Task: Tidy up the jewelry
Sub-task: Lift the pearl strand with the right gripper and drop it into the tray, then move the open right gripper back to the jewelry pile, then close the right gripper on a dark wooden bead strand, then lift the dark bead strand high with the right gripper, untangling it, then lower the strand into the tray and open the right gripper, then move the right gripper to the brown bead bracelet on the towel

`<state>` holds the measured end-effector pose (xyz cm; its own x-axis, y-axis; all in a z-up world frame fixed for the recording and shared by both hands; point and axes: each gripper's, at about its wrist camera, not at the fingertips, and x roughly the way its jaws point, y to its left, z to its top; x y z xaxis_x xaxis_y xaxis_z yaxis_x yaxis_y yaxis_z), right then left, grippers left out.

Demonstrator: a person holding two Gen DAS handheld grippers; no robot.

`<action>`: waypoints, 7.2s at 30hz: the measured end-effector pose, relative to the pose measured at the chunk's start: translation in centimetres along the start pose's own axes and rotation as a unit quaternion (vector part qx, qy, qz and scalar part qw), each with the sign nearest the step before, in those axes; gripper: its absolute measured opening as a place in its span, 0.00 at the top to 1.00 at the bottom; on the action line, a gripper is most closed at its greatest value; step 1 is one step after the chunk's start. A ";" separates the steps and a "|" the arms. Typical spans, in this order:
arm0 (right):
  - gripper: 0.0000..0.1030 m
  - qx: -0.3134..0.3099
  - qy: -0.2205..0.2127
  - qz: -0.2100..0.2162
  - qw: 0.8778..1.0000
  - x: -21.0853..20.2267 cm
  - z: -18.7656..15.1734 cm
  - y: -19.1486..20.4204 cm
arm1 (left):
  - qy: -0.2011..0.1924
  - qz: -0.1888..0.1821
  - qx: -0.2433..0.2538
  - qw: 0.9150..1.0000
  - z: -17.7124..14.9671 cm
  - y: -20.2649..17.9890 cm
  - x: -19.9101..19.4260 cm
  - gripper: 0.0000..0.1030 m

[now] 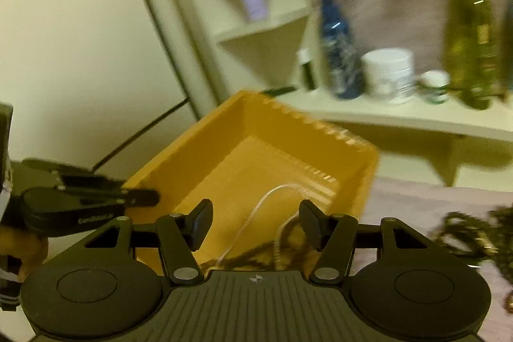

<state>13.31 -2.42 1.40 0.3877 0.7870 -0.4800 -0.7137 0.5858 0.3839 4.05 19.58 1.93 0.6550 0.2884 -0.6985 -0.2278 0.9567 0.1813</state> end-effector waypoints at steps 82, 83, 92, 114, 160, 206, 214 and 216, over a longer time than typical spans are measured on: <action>0.87 -0.161 -0.039 -0.264 0.950 -8.9 -2.1 -10.3 | 0.001 0.006 0.002 1.000 -0.1 0.1 0.2 0.88; 0.87 -0.165 -0.047 -0.263 0.949 -9.4 -1.7 -10.1 | 0.001 0.006 0.002 1.000 -0.1 0.0 0.2 0.88; 1.00 -0.195 -0.102 -0.260 0.940 -11.7 1.5 -8.0 | 0.000 0.005 0.000 1.000 0.0 0.0 0.1 0.88; 0.77 -0.017 0.031 -0.252 0.967 -5.6 -6.5 -16.2 | 0.000 0.002 -0.003 1.000 0.0 0.0 0.1 0.88; 0.93 -0.238 -0.288 -0.143 0.916 -19.4 15.4 2.8 | -0.004 0.001 0.002 1.000 -0.1 -0.1 -0.2 0.88; 0.24 -0.030 0.067 0.044 0.996 3.7 0.8 -0.4 | -0.005 -0.004 0.002 1.000 -0.1 0.1 -0.2 0.88; 0.24 -0.025 0.021 -0.027 0.999 -0.8 -1.6 -2.0 | -0.005 -0.003 0.001 1.000 -0.1 0.0 -0.2 0.88; 0.24 -0.017 0.003 -0.057 0.998 -2.2 -2.4 -2.7 | -0.005 -0.004 0.001 1.000 -0.1 0.0 -0.2 0.88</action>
<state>12.93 -6.19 -0.47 0.4637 0.7150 -0.5232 -0.6851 0.6638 0.2998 3.80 19.49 1.99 0.6644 0.2814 -0.6924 -0.2220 0.9589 0.1767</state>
